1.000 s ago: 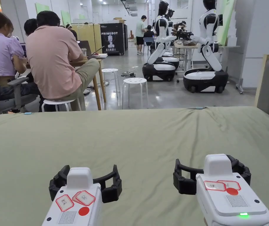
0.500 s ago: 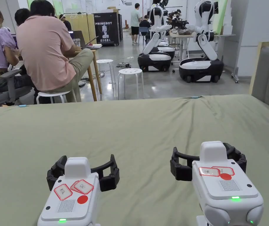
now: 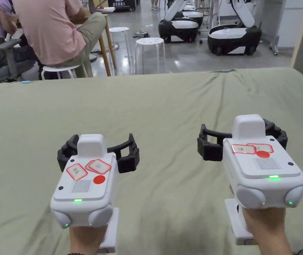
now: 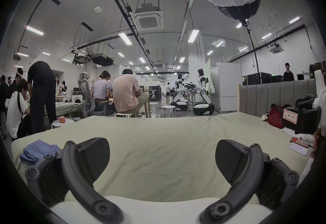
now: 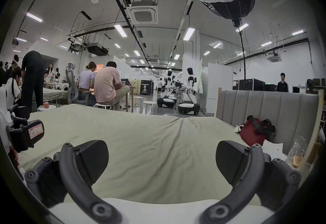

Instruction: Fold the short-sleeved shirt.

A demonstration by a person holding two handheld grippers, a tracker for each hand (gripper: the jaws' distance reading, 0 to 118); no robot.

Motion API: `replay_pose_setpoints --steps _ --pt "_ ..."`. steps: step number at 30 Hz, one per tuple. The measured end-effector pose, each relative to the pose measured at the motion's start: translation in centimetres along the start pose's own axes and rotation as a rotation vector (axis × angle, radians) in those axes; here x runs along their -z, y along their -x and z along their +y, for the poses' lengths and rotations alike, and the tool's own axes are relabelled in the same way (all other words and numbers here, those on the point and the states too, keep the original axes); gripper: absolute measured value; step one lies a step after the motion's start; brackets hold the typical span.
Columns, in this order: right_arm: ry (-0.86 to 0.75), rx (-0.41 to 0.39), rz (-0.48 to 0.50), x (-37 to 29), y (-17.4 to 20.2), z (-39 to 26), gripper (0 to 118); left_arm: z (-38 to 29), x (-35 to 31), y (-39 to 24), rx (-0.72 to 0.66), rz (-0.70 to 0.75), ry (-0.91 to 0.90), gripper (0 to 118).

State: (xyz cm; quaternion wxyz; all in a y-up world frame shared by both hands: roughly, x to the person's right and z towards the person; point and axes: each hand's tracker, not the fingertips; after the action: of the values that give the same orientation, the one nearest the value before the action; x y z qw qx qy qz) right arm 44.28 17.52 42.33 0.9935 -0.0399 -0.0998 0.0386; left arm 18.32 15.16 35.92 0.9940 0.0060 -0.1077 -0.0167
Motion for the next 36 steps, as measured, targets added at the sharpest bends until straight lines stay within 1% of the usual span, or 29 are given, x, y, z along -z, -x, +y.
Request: replay_pose_setpoints --steps 3,9,12,23,25,28,33,36 --pt "-0.005 0.009 0.0 -0.2 0.2 0.1 118 -0.2 -0.1 0.2 -0.007 0.001 -0.003 118" --pt "-0.007 -0.004 0.002 -0.1 0.3 0.2 118 -0.1 -0.1 0.9 -0.037 0.008 0.011 118" --pt "-0.006 0.006 0.01 -0.1 0.4 0.2 118 -0.1 -0.2 1.0 -0.046 0.014 0.007 118" --pt "-0.001 -0.018 0.005 -0.3 0.9 0.2 118 0.1 -0.5 0.6 -0.034 0.015 -0.012 118" --pt "0.002 -0.015 0.008 -0.1 0.5 0.0 118 0.1 -0.4 0.5 -0.035 0.015 -0.011 118" --pt "0.003 -0.015 0.002 -0.1 0.5 0.0 118 -0.1 -0.3 0.1 0.005 0.009 -0.009 118" --pt "0.001 -0.008 -0.006 -0.1 0.2 -0.1 118 -0.1 -0.3 -0.1 -0.018 0.003 -0.005 118" --pt "0.007 -0.008 -0.006 0.0 0.1 -0.3 118 0.0 -0.3 -0.2 -0.001 0.011 -0.003 118"
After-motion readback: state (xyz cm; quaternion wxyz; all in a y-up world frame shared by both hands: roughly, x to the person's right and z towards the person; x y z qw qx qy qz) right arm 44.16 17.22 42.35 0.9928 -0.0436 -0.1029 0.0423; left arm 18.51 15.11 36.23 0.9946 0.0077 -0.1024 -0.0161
